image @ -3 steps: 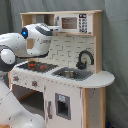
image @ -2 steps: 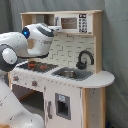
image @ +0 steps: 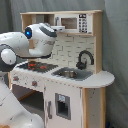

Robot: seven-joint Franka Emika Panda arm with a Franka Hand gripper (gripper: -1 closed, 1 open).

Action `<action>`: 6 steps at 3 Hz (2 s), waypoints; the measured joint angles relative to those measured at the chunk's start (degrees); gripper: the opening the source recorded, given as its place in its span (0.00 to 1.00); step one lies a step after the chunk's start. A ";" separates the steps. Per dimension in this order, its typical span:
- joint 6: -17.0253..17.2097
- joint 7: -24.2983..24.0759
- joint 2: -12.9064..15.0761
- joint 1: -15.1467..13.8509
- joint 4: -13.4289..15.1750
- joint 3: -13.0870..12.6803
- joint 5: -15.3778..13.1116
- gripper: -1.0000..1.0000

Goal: Play with the kitchen

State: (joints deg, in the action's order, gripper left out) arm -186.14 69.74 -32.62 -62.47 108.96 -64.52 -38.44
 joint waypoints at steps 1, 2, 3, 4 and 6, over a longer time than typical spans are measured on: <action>0.06 0.20 0.00 -0.03 0.21 0.42 -0.01 0.00; 0.06 0.66 -0.84 4.48 2.67 4.13 -0.01 0.00; 0.02 0.80 -1.50 8.68 5.10 7.55 -0.01 0.00; -4.23 1.30 -1.36 11.06 7.39 10.26 -0.02 0.00; -12.40 3.28 -2.09 14.72 11.84 15.04 -0.24 0.00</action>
State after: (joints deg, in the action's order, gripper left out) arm -198.54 73.02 -34.71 -47.75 120.81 -49.48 -38.68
